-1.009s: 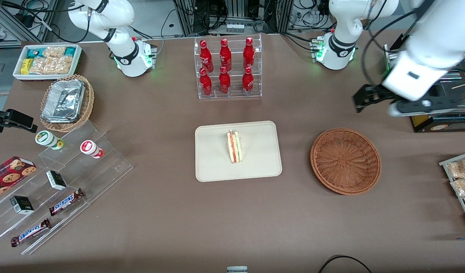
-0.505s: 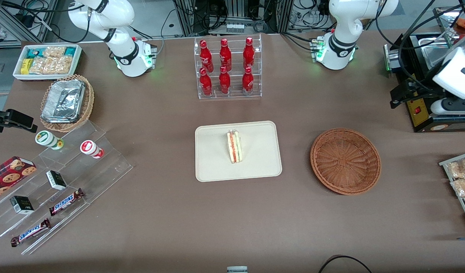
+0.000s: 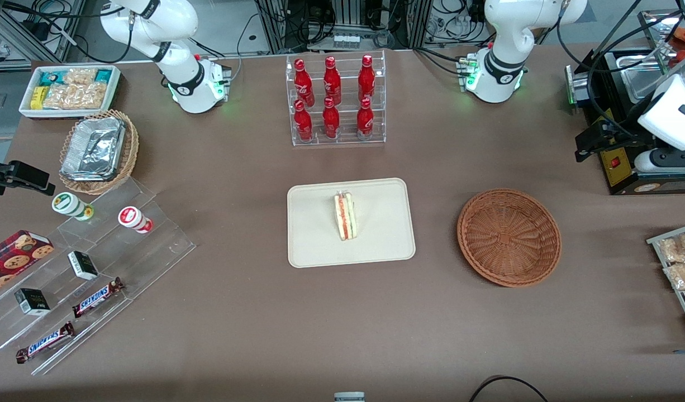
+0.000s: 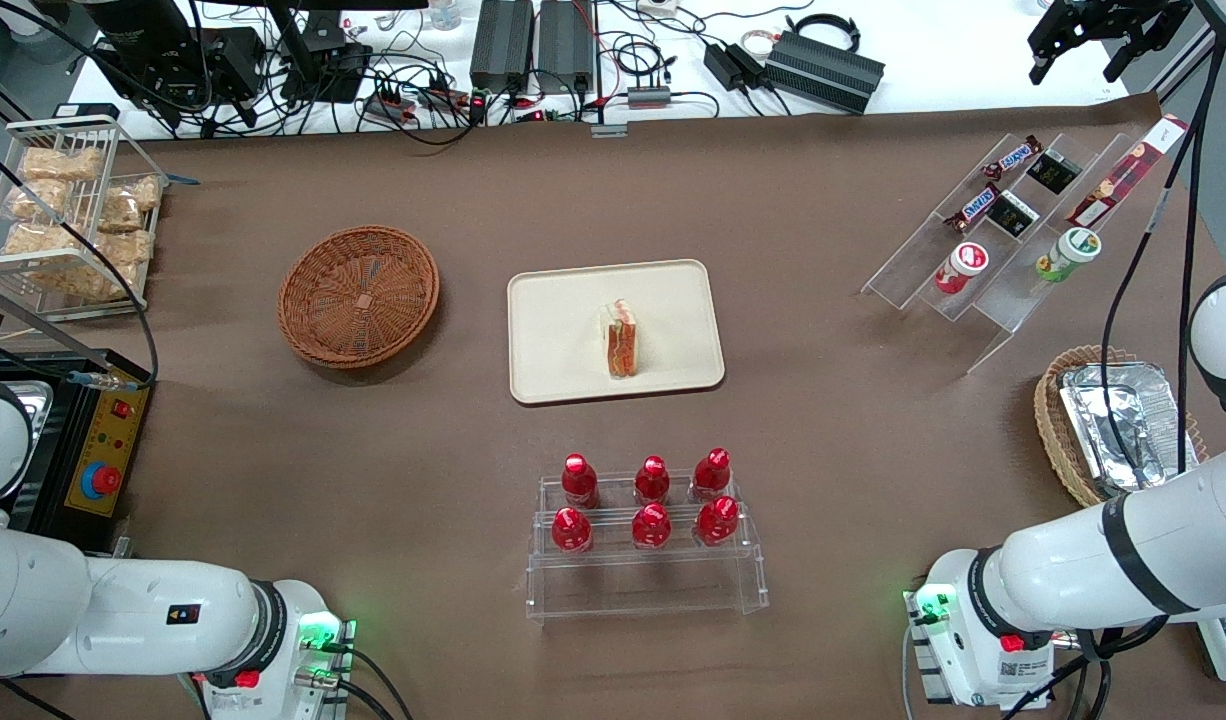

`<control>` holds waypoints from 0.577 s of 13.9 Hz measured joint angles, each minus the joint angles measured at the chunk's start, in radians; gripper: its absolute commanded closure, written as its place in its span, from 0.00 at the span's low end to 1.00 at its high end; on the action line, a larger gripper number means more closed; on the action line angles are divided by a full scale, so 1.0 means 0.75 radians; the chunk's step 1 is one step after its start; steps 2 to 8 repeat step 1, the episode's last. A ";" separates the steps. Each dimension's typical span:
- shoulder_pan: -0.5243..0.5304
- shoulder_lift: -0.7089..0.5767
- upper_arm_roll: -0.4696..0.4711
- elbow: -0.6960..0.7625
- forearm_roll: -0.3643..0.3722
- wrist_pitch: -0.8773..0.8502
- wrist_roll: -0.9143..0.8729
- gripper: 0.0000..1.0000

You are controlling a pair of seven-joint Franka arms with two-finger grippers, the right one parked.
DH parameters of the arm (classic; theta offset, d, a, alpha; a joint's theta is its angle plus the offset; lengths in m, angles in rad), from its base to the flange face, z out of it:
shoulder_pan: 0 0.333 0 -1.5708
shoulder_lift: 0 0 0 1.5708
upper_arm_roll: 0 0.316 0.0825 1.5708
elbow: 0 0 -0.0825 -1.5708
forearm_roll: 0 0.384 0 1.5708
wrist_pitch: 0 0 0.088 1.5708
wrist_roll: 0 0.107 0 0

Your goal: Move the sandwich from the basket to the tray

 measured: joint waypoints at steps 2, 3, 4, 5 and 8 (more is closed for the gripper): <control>0.009 0.000 0.000 0.000 0.000 0.000 0.001 0.00; 0.009 0.000 0.000 0.000 0.000 0.000 0.001 0.00; 0.009 0.000 0.000 0.000 0.000 0.000 0.001 0.00; 0.009 0.000 0.000 0.000 0.000 0.000 0.001 0.00; 0.009 0.000 0.000 0.000 0.000 0.000 0.001 0.00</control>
